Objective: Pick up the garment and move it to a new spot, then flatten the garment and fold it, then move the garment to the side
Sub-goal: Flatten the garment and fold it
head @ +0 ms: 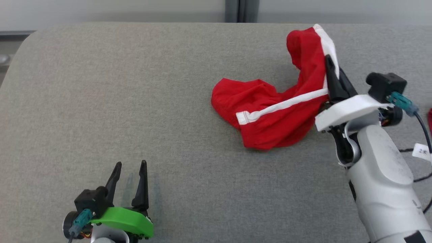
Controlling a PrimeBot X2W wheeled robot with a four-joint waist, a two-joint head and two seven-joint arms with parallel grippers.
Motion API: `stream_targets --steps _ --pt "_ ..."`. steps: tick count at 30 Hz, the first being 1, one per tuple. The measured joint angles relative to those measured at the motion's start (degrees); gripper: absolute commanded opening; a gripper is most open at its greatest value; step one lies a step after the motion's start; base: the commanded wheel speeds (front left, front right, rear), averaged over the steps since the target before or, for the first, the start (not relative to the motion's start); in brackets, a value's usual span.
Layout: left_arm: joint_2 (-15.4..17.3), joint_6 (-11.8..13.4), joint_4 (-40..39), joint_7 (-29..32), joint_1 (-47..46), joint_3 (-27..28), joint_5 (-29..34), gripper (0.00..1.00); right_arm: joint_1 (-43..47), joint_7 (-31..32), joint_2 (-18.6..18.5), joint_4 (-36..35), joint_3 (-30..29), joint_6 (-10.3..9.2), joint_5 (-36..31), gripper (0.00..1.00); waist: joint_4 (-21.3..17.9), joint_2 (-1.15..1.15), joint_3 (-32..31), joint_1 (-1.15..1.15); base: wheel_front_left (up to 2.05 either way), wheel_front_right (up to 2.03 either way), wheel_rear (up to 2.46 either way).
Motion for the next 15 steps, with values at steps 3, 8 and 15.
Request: stream_targets --steps 3,8,15 --pt "-0.43 0.00 0.07 0.00 0.81 0.03 0.40 1.00 5.39 0.00 -0.19 -4.87 -3.75 0.00 -1.63 0.00 -1.93 0.00 -1.40 0.00 0.00 0.00 0.00" --pt "-0.86 0.00 0.20 0.00 2.21 -0.15 0.91 1.00 14.27 0.00 -0.13 -7.17 -8.23 0.00 -2.99 0.44 -5.33 0.00 -3.37 0.00 0.00 0.00 0.00" --pt "-1.05 0.00 0.05 0.00 2.55 -1.26 1.35 1.00 21.06 0.00 -0.11 -7.00 -12.52 0.00 -5.25 1.00 -9.72 0.00 -4.85 0.00 0.00 0.00 0.00"
